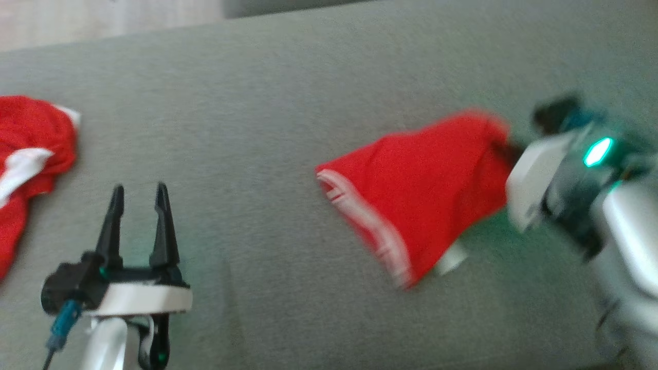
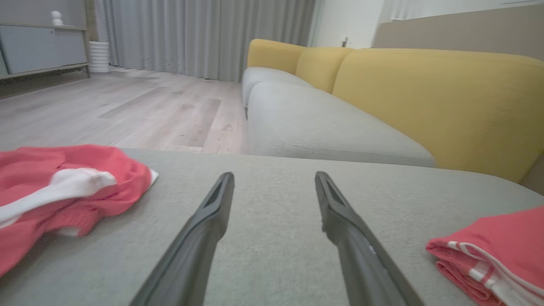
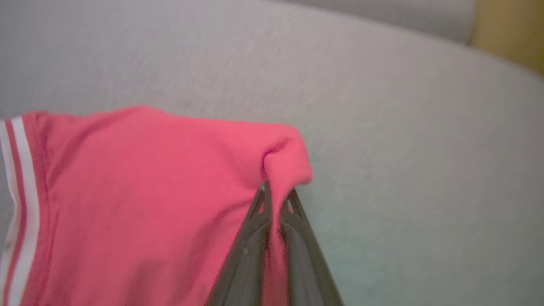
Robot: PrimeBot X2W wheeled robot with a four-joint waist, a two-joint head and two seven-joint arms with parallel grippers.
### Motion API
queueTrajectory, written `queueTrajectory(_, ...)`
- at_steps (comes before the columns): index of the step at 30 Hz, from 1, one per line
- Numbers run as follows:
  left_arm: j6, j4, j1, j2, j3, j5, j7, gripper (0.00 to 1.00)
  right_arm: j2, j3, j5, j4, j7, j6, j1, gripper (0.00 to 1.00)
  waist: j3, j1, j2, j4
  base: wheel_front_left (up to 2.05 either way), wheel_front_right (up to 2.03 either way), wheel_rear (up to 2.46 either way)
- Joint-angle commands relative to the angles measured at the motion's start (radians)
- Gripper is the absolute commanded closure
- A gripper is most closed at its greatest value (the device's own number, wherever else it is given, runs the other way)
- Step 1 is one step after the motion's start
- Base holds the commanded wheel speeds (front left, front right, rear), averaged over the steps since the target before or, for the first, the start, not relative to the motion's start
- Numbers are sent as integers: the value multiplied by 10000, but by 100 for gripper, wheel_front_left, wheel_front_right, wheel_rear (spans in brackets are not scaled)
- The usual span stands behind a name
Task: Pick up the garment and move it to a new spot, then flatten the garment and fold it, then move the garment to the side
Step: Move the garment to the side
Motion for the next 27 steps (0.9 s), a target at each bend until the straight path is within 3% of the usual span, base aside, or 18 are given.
queueTrajectory(1, -27, -447, -541, 194, 359, 103, -80, 0, -608, 144, 63, -368, -147, -7, -631, 100, 605, -1, 0, -622, 0, 0, 0)
queueTrajectory(12, -78, -894, -1430, 537, -46, 381, -63, 0, -3145, -487, -61, 950, -1544, -7, -2448, 100, 1856, -1, 0, -1795, 0, 0, 0)
queueTrajectory(23, -101, -1119, -1712, 879, -369, 410, 152, 0, -3696, -931, -694, 2212, -3514, -7, -2789, 100, 2253, -1, 0, -2022, 0, 0, 0)
queueTrajectory(24, -103, -1096, -1721, 889, -397, 396, 158, 0, -3722, -897, -764, 2270, -3646, -7, -2777, 62, 2225, -1, 0, -1974, 0, 0, 0)
queueTrajectory(25, -103, -1068, -1727, 899, -406, 380, 158, 0, -3726, -825, -807, 2281, -3763, -7, -2761, 38, 2195, -1, 0, -1937, 0, 0, 0)
queueTrajectory(26, -104, -1032, -1729, 900, -414, 358, 153, 0, -3742, -769, -869, 2269, -3886, -7, -2754, 4, 2151, -1, 0, -1889, 0, 0, 0)
queueTrajectory(27, -104, -990, -1721, 894, -423, 333, 144, 0, -3778, -754, -979, 2230, -4077, -7, -2772, 0, 2092, -1, 0, -1835, 0, 0, 0)
